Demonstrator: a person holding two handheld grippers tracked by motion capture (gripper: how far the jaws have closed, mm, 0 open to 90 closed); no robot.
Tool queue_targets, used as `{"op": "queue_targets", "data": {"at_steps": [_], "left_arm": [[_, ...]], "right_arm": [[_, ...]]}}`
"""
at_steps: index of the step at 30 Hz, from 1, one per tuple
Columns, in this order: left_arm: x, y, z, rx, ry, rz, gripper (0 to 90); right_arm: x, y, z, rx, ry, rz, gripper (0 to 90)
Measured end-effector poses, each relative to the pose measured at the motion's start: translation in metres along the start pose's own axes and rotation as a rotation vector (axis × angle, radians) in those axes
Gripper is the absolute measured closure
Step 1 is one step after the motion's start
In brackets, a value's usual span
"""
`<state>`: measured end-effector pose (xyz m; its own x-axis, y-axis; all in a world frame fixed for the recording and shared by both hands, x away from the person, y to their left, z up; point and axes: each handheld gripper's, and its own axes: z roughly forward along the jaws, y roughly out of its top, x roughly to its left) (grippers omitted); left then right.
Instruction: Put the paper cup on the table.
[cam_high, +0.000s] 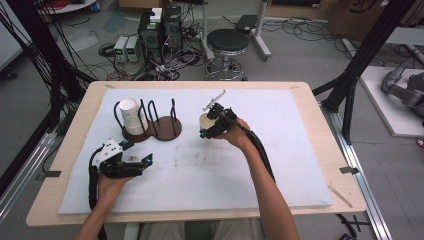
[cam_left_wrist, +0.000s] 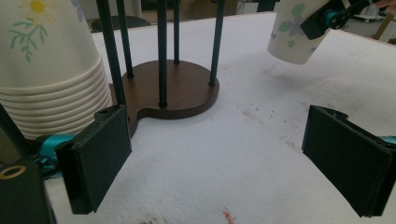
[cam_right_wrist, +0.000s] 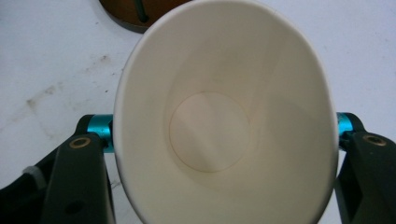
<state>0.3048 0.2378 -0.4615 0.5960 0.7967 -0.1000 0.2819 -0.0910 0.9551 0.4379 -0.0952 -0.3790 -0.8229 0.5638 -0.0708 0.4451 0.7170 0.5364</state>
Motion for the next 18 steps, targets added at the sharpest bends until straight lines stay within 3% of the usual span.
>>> {"op": "queue_targets", "data": {"at_steps": [8,15,18], "left_arm": [[0.0,0.0,0.0,0.003,-0.002,0.007,8.1],[0.0,0.0,0.0,0.003,-0.002,0.011,8.1],[0.0,0.0,0.0,0.004,-0.003,0.01,8.2]], "right_arm": [[-0.003,0.002,0.012,0.019,-0.012,-0.001,32.5],[-0.004,0.002,0.026,0.071,-0.038,-0.007,32.5],[-0.005,0.001,0.029,0.058,-0.038,0.005,32.4]]}}
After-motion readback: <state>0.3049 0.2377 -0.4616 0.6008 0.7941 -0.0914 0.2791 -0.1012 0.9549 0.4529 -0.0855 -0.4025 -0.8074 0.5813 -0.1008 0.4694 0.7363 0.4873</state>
